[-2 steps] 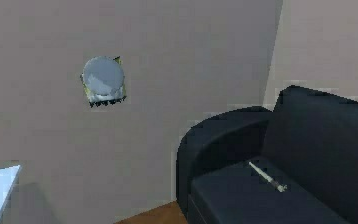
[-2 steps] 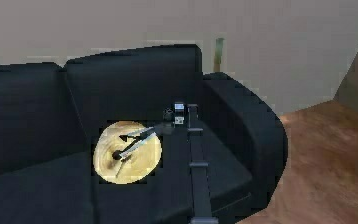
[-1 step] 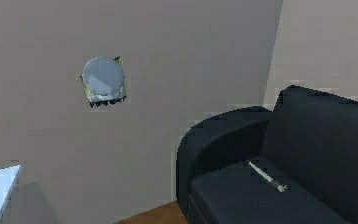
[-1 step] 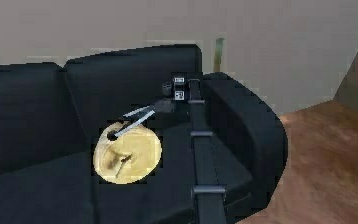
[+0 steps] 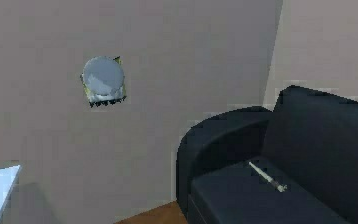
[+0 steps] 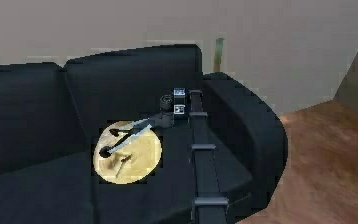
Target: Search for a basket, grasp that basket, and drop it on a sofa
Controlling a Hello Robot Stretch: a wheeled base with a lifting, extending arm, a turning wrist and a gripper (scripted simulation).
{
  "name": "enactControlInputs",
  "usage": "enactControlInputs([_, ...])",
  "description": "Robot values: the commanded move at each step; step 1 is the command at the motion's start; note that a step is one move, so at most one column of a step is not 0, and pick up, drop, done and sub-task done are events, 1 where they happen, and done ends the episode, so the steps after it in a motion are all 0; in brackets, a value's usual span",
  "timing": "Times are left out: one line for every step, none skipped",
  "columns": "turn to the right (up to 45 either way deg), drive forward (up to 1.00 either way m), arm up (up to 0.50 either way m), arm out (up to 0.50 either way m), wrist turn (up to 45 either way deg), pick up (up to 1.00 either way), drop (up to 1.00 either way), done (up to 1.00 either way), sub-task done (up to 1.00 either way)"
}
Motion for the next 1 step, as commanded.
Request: enactControlInputs([0.0, 0.00, 0.00, 0.00, 0.0, 0.00, 0.00, 1.00, 0.00])
